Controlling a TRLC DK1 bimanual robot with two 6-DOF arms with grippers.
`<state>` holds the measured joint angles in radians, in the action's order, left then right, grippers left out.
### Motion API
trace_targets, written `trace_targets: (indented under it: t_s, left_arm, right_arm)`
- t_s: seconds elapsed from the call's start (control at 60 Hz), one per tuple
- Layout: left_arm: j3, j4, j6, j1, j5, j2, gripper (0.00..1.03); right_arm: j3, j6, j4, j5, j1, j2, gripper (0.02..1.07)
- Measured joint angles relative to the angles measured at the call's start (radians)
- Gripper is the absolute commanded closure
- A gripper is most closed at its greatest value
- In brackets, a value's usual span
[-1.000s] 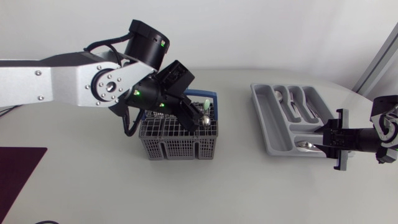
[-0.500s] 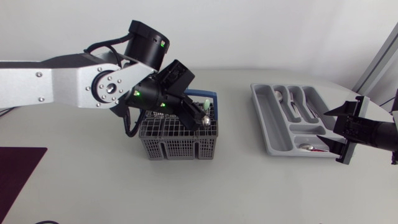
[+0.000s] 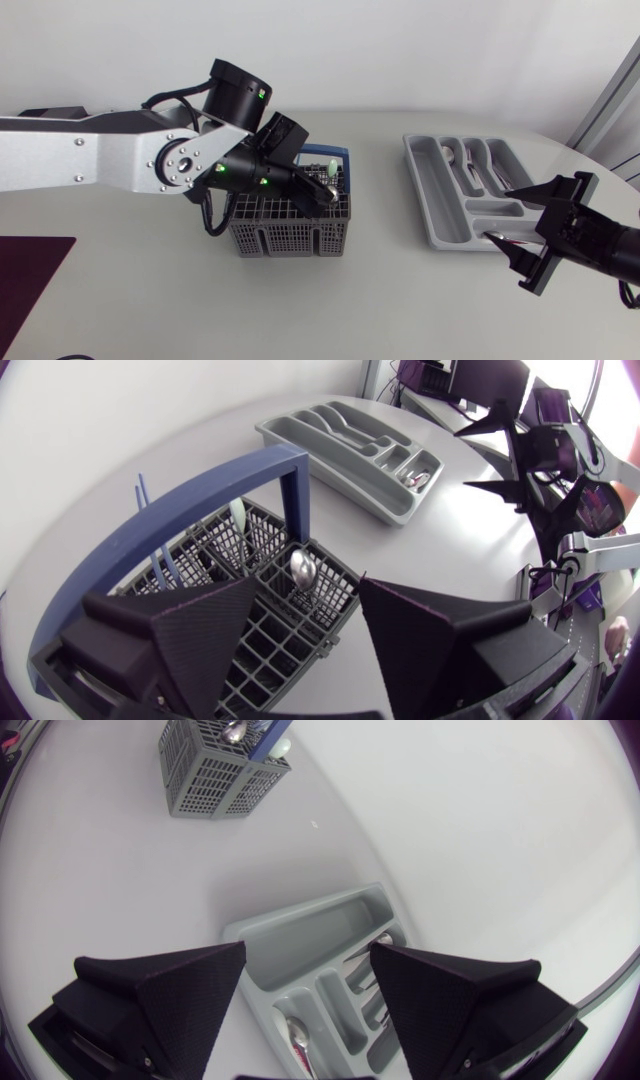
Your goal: Unload the cutlery basket into the drawer organizer.
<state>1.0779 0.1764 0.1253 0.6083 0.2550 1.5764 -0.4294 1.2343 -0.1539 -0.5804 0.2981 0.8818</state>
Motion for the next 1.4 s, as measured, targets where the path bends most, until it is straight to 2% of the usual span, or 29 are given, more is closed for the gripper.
trace_targets:
  t_s: [0.2,0.433,0.583,0.783,1.017,1.4]
  left_arm:
    - [0.000,-0.033,-0.060,-0.031,0.055,0.039,0.26]
    - [0.000,-0.047,-0.086,-0.031,0.071,0.067,0.27]
    - [0.000,-0.049,-0.098,-0.031,0.074,0.068,0.45]
    - [0.000,-0.082,-0.100,-0.029,0.075,0.068,0.62]
    - [-0.006,-0.133,-0.116,-0.010,0.075,0.079,0.62]
    - [-0.013,-0.145,-0.126,0.006,0.077,0.106,0.62]
  right_arm:
    - [0.082,-0.064,-0.023,0.000,-0.044,-0.123,0.17]
    - [0.122,-0.083,-0.038,0.000,-0.055,-0.193,0.17]
    - [0.145,-0.084,-0.037,-0.001,-0.055,-0.198,0.17]
    - [0.161,-0.084,-0.037,-0.003,-0.055,-0.207,0.17]
    - [0.172,-0.086,-0.037,-0.003,-0.055,-0.220,0.17]
    - [0.178,-0.087,-0.036,-0.003,-0.055,-0.229,0.17]
